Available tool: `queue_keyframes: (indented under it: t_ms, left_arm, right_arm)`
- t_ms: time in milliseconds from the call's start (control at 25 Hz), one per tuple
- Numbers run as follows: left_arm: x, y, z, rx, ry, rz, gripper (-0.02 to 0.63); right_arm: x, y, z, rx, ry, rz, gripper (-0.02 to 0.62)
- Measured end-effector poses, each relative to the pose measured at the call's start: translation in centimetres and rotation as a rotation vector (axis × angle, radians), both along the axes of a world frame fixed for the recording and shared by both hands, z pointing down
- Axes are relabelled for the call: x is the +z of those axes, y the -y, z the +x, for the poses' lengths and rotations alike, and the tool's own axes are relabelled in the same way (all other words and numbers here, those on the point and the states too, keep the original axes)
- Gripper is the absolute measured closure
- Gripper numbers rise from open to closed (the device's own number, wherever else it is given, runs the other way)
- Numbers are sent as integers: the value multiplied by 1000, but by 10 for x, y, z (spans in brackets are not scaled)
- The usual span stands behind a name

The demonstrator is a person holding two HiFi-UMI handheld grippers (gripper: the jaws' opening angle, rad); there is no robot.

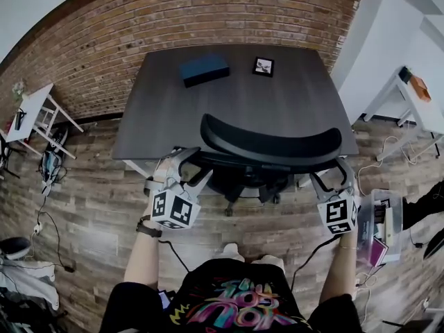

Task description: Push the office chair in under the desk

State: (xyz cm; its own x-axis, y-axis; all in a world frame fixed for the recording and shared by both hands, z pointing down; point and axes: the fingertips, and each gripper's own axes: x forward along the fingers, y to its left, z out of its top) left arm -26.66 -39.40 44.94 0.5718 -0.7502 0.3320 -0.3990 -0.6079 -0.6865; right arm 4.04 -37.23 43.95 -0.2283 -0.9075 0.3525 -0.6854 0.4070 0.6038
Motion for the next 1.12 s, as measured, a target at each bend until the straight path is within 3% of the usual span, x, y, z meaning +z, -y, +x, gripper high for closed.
queue_keyframes:
  t_ms: [120, 320, 640, 880, 1000, 1120]
  left_arm:
    - [-5, -6, -5, 11, -20, 11, 350]
    - [-19, -20, -2, 21, -73, 37, 350]
    - [-71, -48, 15, 12, -399, -14, 370]
    - [-88, -76, 26, 43, -626, -94, 401]
    - [-89, -88, 23, 17, -702, -131, 415]
    - [-90, -95, 17, -17, -760, -140, 472]
  right_arm:
    - [-23, -14, -10, 22, 161, 79, 363]
    - [-55, -38, -28, -5, 372, 162, 369]
    - [-100, -71, -64, -71, 575, 251, 399]
    - [-101, -91, -83, -91, 602, 264, 432]
    - [-93, -98, -95, -101, 593, 242, 447]
    - [-85, -104, -103, -104, 604, 218, 463]
